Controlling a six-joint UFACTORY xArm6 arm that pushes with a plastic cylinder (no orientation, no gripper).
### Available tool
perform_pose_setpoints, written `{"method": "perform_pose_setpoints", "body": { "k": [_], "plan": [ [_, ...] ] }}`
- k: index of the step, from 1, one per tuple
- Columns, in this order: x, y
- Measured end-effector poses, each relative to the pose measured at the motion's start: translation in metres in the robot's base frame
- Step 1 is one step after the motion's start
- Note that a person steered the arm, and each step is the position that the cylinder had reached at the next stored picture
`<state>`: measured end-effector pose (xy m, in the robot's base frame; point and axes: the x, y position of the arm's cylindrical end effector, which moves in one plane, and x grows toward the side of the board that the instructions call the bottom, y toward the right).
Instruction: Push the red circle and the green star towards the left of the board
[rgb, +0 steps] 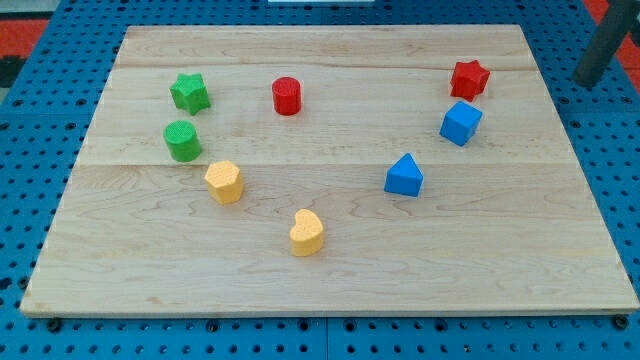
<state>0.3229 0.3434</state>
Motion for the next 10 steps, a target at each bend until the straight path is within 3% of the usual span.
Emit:
{"method": "perform_pose_setpoints", "body": {
  "k": [1,2,3,5,6,7,8,9,10],
  "plan": [
    [0.047,-0.014],
    [0.067,-0.059],
    [0.068,-0.104],
    [0.082,-0.124],
    [0.124,-0.120],
    [0.136,-0.173],
    [0.143,-0.165],
    [0.113,-0.179],
    [0.104,-0.252]
  ]
}}
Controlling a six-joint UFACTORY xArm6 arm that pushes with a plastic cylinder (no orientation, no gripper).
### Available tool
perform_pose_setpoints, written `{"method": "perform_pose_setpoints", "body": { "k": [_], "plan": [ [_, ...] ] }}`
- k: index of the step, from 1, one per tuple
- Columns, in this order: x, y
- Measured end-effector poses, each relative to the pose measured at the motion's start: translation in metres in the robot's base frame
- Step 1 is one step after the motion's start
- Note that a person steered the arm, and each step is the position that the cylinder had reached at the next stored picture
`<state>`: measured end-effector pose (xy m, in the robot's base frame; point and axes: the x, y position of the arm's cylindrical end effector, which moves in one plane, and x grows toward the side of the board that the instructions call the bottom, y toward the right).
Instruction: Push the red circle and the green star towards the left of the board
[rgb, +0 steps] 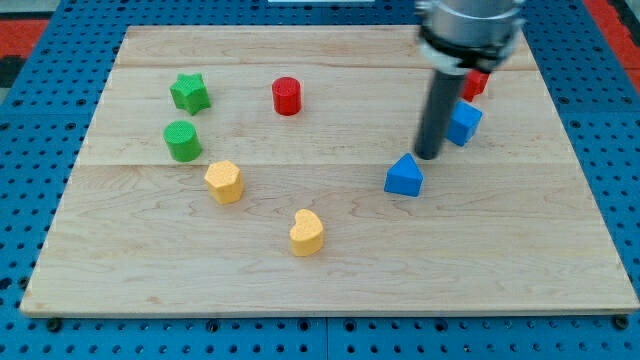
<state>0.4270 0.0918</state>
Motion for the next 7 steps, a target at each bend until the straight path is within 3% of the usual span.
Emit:
{"method": "perform_pose_setpoints", "body": {
  "k": [3,4,5,6,7],
  "plan": [
    [-0.103,-0.167],
    [-0.139,-0.187],
    [-0.145,-0.132],
    [-0.161,-0.146],
    [-0.158,-0.213]
  ]
}}
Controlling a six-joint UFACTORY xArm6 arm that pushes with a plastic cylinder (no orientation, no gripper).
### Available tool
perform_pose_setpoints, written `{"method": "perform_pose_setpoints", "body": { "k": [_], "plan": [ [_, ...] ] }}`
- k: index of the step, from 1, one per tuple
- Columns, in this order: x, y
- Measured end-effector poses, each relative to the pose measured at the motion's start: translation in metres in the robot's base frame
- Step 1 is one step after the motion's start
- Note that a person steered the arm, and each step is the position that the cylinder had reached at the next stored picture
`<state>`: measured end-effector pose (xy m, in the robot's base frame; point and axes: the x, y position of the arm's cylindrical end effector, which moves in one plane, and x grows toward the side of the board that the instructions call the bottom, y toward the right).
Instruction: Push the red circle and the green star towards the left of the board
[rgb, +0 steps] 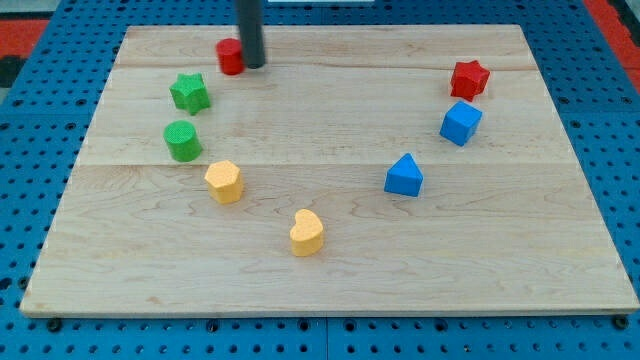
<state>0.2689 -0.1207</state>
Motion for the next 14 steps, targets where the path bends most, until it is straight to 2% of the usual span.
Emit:
{"method": "perform_pose_setpoints", "body": {
  "k": [1,3,4,6,8,9,10,11,12,13,14],
  "plan": [
    [0.000,-0.060],
    [0.002,0.050],
    [0.030,0.066],
    [0.064,-0.022],
    [0.026,-0.022],
    [-0.027,-0.007],
    [-0.033,-0.048],
    [-0.034,-0.053],
    [-0.054,0.048],
    [-0.055,0.108],
    [-0.056,0.119]
  ]
}}
